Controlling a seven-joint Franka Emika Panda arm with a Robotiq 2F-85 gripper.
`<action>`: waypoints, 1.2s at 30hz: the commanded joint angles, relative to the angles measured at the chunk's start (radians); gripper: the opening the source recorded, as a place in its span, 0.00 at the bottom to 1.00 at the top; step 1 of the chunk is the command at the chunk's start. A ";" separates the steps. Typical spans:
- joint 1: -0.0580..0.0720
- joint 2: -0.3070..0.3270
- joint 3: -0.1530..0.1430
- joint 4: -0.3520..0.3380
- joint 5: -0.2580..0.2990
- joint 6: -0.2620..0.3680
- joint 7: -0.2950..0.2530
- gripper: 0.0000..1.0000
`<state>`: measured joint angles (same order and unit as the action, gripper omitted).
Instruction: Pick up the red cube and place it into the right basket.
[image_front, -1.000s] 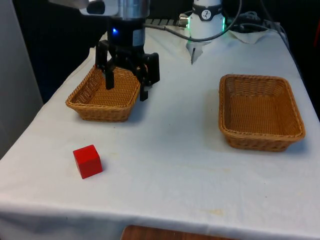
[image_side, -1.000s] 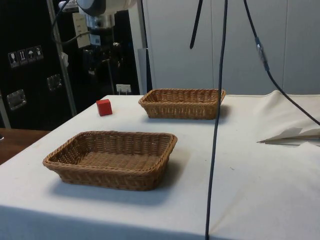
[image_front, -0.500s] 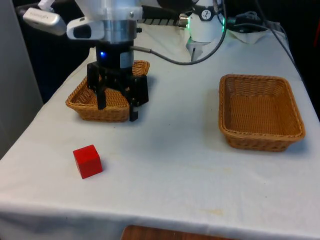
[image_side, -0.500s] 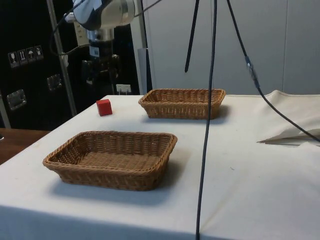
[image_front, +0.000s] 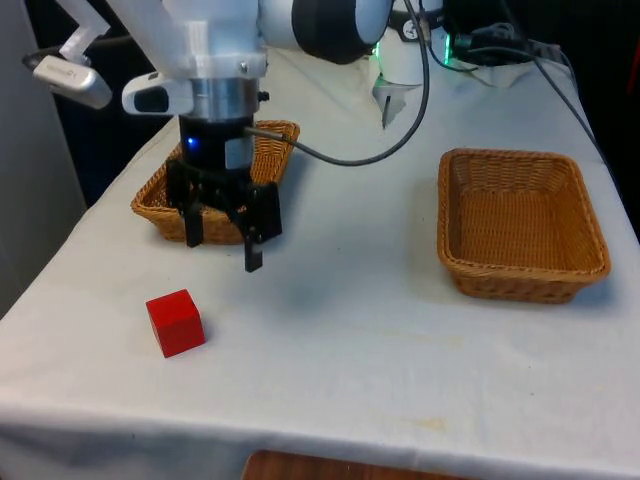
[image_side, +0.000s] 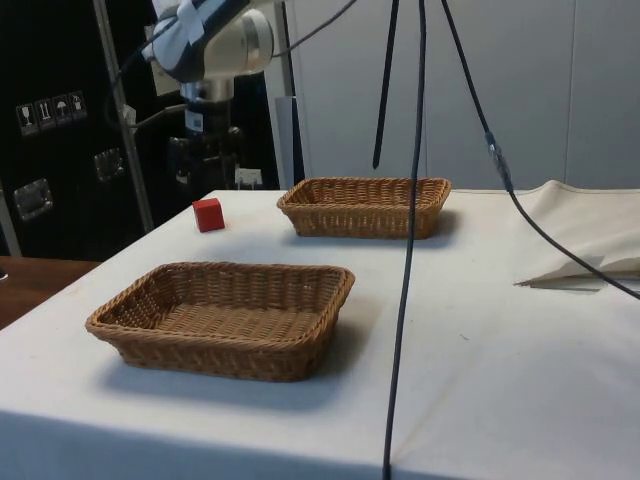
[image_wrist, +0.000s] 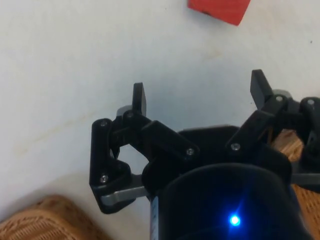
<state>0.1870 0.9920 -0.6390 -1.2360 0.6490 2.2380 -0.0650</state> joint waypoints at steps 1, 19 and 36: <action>-0.012 0.019 0.006 0.022 0.010 0.002 0.003 1.00; -0.001 0.142 -0.051 0.136 0.005 0.035 0.080 1.00; 0.010 0.224 -0.085 0.166 0.012 0.063 0.188 1.00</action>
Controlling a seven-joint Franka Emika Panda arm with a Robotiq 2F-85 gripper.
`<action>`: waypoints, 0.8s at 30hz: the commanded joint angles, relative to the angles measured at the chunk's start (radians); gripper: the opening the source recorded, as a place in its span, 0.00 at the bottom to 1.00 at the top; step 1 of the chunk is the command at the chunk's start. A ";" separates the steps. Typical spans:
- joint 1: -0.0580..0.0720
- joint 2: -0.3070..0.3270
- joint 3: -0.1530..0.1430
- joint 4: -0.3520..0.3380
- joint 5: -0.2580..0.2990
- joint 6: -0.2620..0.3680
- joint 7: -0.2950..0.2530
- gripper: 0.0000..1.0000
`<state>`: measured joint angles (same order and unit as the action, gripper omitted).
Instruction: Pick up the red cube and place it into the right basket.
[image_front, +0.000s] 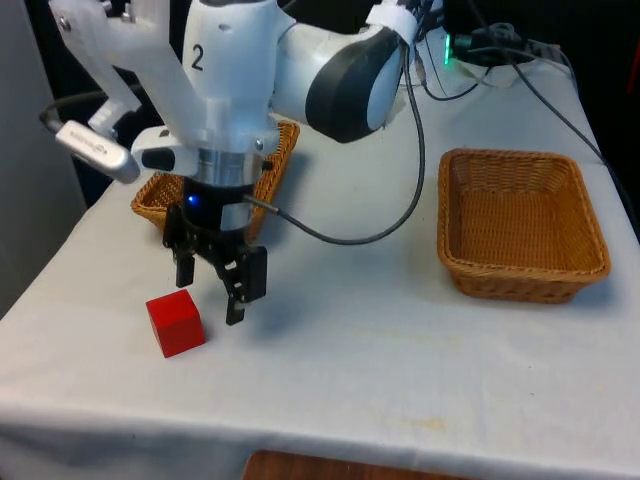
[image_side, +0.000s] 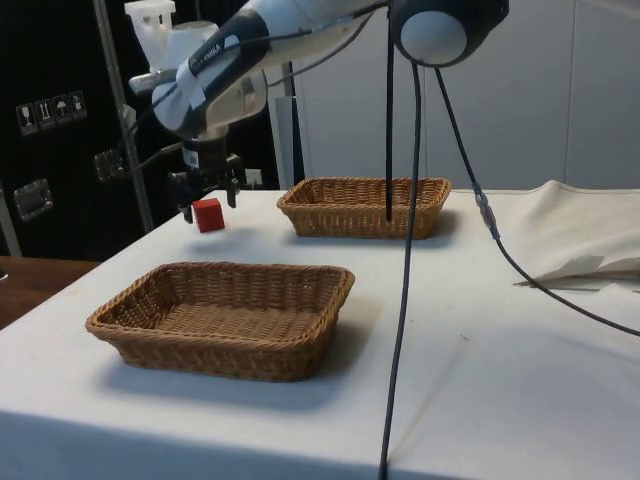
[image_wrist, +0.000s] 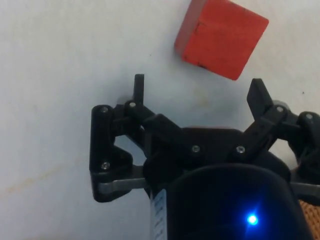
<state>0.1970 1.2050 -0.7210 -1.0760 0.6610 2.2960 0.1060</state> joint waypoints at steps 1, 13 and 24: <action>0.000 0.015 -0.003 0.006 0.000 0.007 0.025 1.00; 0.002 0.042 -0.009 0.019 0.000 0.023 0.075 1.00; -0.002 0.062 -0.042 0.056 -0.009 0.002 0.114 1.00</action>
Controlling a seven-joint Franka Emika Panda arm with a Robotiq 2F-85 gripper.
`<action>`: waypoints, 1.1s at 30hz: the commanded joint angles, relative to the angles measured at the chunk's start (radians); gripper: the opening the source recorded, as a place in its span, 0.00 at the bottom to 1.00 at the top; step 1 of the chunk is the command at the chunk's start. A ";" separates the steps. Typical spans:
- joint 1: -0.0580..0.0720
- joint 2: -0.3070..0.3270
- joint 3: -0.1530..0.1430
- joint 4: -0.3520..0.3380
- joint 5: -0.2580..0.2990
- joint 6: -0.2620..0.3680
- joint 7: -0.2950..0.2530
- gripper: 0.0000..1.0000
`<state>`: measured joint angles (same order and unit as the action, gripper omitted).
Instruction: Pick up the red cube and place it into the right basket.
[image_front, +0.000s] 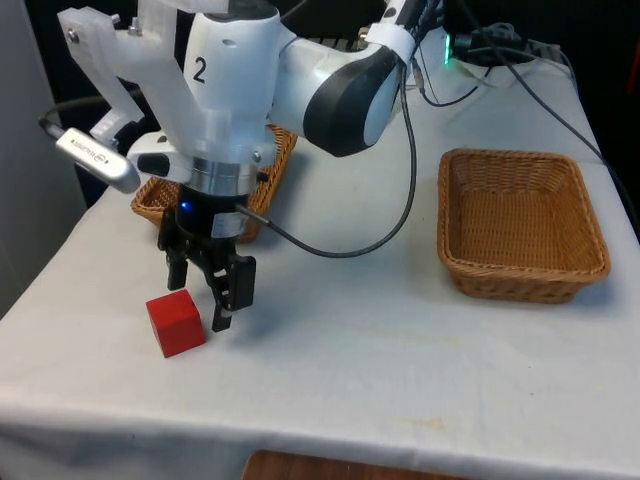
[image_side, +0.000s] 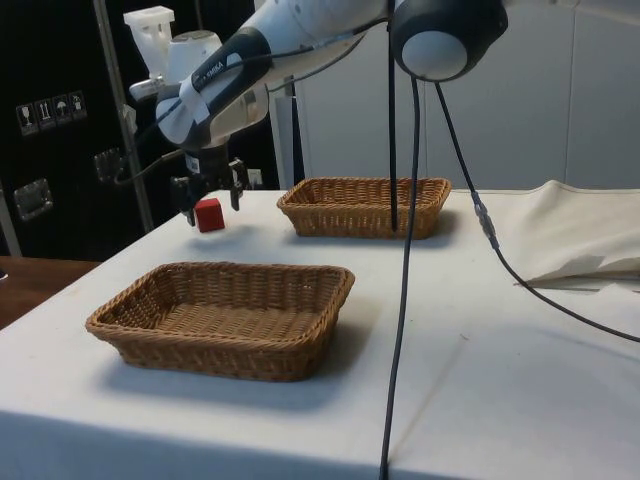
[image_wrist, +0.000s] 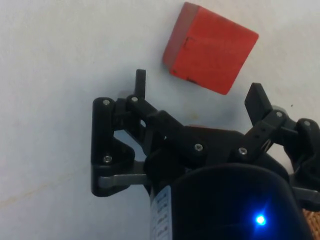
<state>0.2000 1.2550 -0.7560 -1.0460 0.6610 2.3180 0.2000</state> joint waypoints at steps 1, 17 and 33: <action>-0.005 0.013 -0.007 0.027 -0.008 -0.019 0.022 1.00; -0.012 0.025 -0.003 0.059 -0.006 -0.022 0.042 1.00; -0.020 0.034 -0.007 0.074 -0.008 -0.016 0.038 1.00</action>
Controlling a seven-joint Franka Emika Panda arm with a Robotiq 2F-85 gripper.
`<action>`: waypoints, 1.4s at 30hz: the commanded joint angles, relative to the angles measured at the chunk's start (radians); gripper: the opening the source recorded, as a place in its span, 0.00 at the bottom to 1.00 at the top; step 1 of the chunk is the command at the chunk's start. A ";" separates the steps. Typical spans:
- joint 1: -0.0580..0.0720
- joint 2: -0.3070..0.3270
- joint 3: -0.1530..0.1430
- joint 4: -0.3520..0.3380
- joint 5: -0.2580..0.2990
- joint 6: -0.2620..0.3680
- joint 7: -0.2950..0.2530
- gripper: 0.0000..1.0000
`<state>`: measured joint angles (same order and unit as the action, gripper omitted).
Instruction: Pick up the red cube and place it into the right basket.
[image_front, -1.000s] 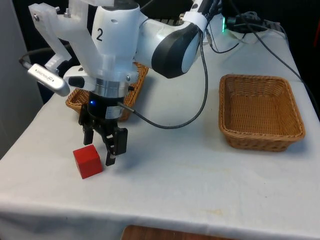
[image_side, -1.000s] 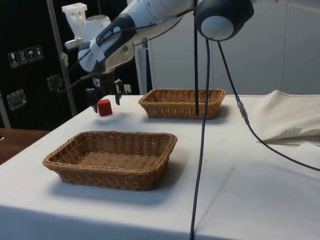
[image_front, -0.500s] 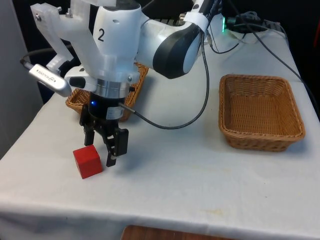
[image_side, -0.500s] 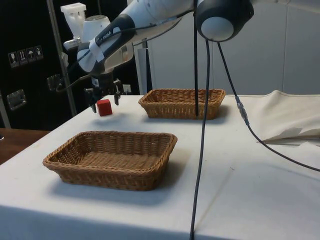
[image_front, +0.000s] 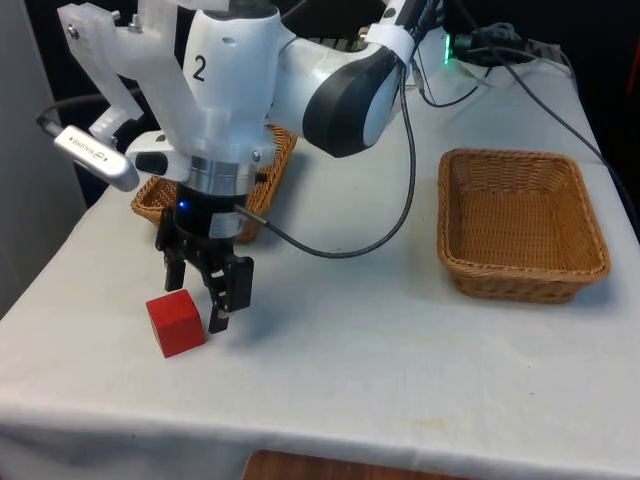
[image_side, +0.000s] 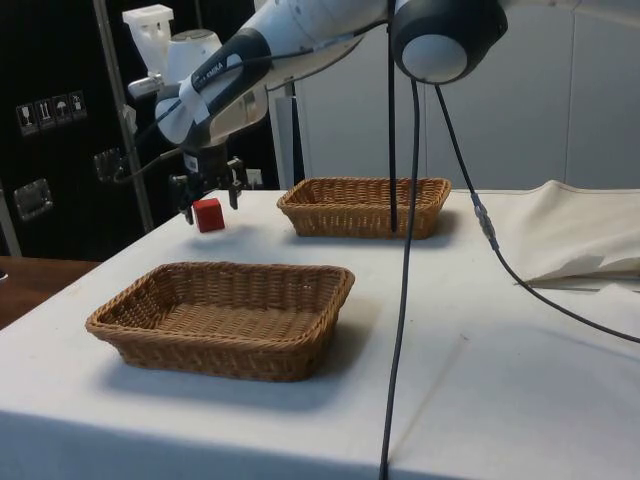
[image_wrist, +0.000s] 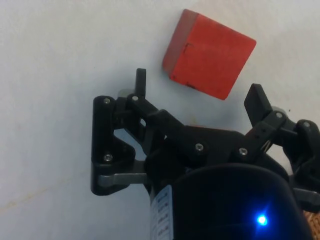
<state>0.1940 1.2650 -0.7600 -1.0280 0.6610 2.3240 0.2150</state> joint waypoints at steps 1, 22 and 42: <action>-0.014 0.029 -0.004 0.057 -0.009 -0.015 0.024 1.00; -0.003 0.048 -0.020 0.017 0.000 0.092 0.005 1.00; 0.015 0.061 -0.060 0.023 -0.008 0.107 0.040 1.00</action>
<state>0.2040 1.3180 -0.8090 -1.0080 0.6590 2.4250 0.2380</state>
